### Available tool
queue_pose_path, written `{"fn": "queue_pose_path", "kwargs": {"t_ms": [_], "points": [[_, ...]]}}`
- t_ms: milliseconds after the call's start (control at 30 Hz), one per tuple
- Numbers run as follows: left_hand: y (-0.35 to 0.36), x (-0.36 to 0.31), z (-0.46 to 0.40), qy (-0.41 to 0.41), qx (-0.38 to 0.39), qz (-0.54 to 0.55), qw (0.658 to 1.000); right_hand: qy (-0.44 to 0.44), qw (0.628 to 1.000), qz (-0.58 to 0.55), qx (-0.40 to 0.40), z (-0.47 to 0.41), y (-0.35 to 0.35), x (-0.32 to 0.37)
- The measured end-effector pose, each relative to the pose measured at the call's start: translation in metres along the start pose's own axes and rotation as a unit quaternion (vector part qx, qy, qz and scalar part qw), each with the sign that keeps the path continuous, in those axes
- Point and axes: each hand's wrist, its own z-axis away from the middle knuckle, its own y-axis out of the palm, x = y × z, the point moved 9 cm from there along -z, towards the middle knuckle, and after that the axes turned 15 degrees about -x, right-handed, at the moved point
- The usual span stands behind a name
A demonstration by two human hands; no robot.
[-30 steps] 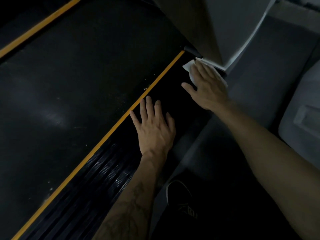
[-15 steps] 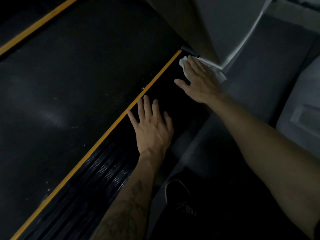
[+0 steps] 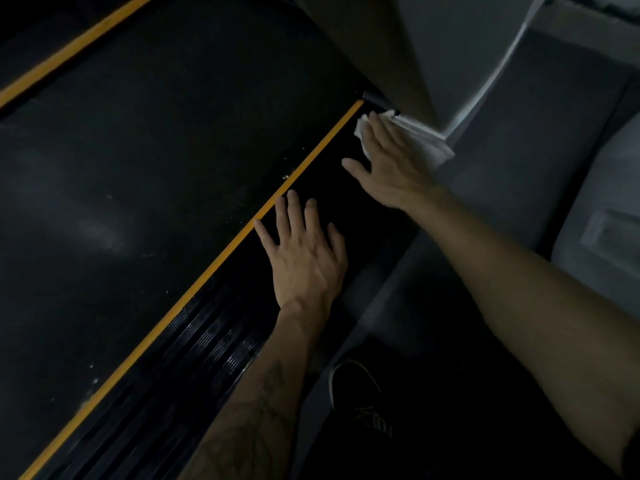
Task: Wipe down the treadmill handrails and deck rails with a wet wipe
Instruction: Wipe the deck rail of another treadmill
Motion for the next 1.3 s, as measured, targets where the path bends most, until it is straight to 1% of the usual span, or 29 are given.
{"fn": "queue_pose_path", "kwargs": {"t_ms": [133,300,533,700,833,967,1100,1200,1300], "points": [[0.0,0.0,0.0,0.005,-0.006,-0.004,1.0,-0.026,1.0,0.004,0.012,-0.037,0.007,0.014],[0.001,0.0,0.001,0.003,-0.004,0.0,1.0,-0.05,0.999,0.006,0.009,-0.021,0.003,0.001],[0.0,-0.001,0.001,-0.001,0.002,0.01,1.0,-0.021,0.994,0.041,-0.1,0.029,-0.015,-0.025],[-0.001,-0.001,0.0,-0.003,0.006,0.01,1.0,0.036,0.988,0.056,-0.14,0.042,-0.02,-0.021],[0.0,-0.001,0.0,0.0,0.012,0.007,1.0,0.053,0.984,0.006,-0.17,0.049,-0.021,-0.018],[0.001,-0.002,-0.001,0.002,0.011,0.007,1.0,0.086,0.985,0.019,-0.149,0.049,-0.02,-0.017],[-0.002,-0.003,-0.002,0.005,0.011,0.017,1.0,0.045,0.984,0.044,-0.167,0.057,-0.031,-0.002],[-0.004,-0.004,0.002,0.016,0.027,0.027,0.999,0.044,0.989,0.022,-0.139,0.068,-0.029,0.005],[-0.009,0.001,0.006,0.04,0.048,0.043,0.997,0.044,0.988,-0.01,-0.15,0.085,-0.034,0.02]]}}
